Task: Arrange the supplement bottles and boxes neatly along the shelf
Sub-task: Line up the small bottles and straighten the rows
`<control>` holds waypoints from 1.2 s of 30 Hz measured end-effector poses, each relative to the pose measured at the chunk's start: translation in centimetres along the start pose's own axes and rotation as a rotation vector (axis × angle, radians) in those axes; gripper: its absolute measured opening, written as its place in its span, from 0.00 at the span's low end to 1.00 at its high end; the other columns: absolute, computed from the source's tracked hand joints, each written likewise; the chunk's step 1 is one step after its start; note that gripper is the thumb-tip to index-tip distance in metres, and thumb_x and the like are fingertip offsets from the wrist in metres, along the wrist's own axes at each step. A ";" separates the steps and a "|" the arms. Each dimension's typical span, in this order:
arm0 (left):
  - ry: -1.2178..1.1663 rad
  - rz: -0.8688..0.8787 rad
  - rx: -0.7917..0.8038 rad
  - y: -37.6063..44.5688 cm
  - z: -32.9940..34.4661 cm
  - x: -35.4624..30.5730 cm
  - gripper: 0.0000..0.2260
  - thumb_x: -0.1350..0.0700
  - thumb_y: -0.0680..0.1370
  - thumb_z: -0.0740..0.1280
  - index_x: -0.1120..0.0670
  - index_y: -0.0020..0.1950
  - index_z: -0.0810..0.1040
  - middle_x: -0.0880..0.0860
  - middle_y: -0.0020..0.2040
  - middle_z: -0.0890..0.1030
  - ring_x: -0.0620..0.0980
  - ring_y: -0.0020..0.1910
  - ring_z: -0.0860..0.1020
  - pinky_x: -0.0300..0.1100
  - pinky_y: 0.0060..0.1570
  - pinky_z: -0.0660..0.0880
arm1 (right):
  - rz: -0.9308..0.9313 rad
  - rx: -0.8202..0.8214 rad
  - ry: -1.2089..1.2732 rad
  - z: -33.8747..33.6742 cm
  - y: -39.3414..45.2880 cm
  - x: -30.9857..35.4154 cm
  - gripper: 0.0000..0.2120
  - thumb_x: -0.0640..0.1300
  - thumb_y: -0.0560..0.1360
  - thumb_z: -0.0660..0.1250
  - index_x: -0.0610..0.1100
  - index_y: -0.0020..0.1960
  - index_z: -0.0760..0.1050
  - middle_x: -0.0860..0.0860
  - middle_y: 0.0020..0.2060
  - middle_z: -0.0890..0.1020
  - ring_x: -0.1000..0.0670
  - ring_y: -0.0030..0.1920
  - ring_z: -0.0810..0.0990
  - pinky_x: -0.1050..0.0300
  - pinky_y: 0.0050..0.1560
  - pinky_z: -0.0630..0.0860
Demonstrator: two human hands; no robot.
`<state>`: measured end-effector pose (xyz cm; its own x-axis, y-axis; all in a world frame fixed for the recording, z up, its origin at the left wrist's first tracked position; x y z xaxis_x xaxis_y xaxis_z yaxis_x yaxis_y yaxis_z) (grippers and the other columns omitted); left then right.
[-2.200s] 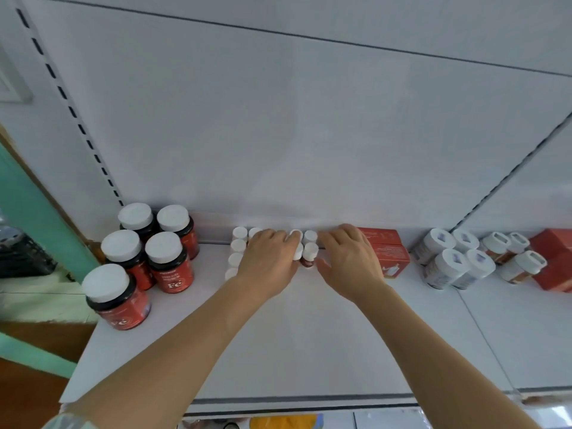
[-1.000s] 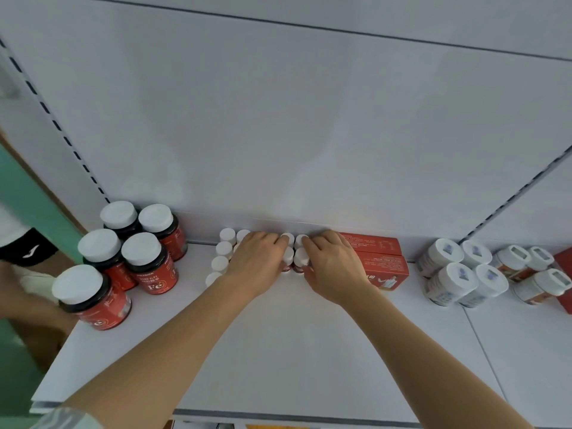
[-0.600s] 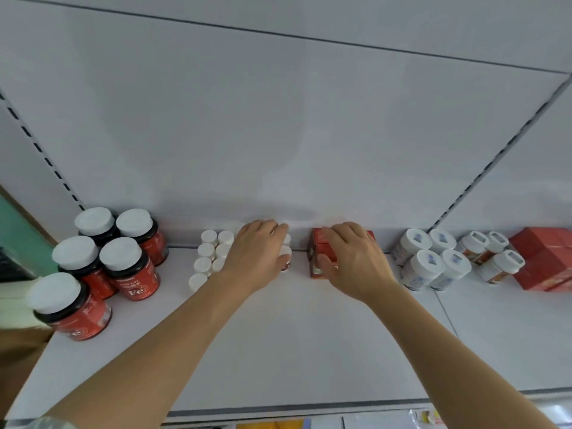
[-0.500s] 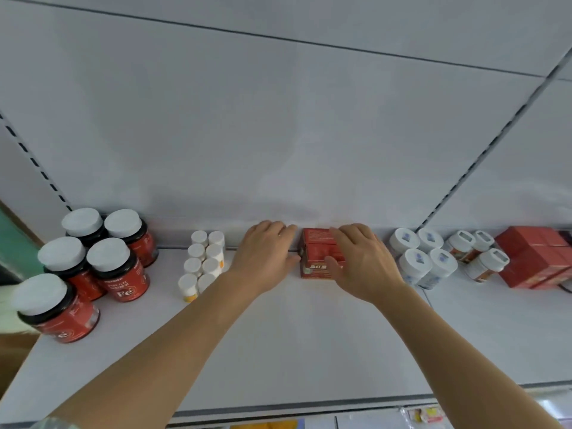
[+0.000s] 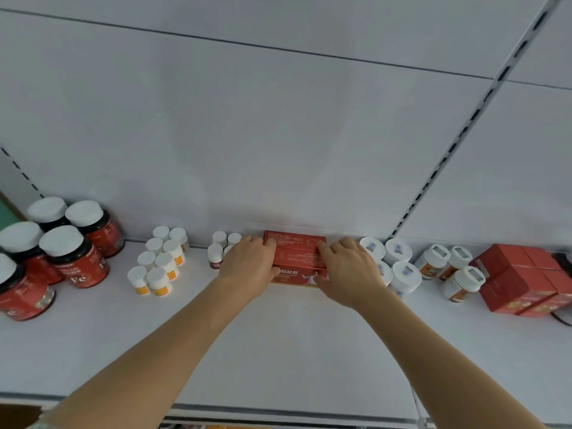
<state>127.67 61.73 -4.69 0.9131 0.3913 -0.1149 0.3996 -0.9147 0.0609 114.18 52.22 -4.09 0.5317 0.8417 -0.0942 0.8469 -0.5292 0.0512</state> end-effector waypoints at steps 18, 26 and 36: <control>-0.071 -0.025 0.004 0.3 0.4 0.2 0.16 0.46 0.77 0.69 0.54 0.58 0.72 0.54 0.52 0.81 0.55 0.50 0.79 0.47 0.43 0.75 | 0.031 -0.087 0.031 1.4 0.3 0.1 0.22 0.55 0.72 0.70 0.43 0.60 0.74 0.48 0.41 0.82 0.42 0.49 0.76 0.49 0.58 0.71; -0.049 -0.010 -0.028 0.0 0.2 0.0 0.17 0.46 0.78 0.68 0.55 0.60 0.72 0.54 0.53 0.80 0.55 0.52 0.78 0.48 0.44 0.75 | 0.050 -0.140 -0.027 1.4 0.1 0.4 0.26 0.55 0.68 0.75 0.40 0.59 0.77 0.47 0.37 0.82 0.42 0.44 0.77 0.46 0.54 0.75; 0.027 -0.013 -0.029 -0.4 -1.0 -0.4 0.22 0.44 0.77 0.68 0.55 0.64 0.69 0.54 0.55 0.80 0.56 0.55 0.77 0.48 0.47 0.75 | 0.039 -0.187 -0.031 -0.4 -1.1 0.5 0.29 0.63 0.70 0.67 0.43 0.62 0.75 0.47 0.44 0.80 0.42 0.51 0.76 0.47 0.58 0.73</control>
<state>127.18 62.06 -3.64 0.9094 0.4062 -0.0889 0.4134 -0.9062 0.0886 113.55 53.27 -3.76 0.5664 0.8155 -0.1188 0.8135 -0.5301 0.2390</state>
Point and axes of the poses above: each hand's wrist, its own y-axis towards the middle knuckle, its own z-axis out of the palm, x = y × z, the point moved 8 cm from there along y, towards the middle knuckle
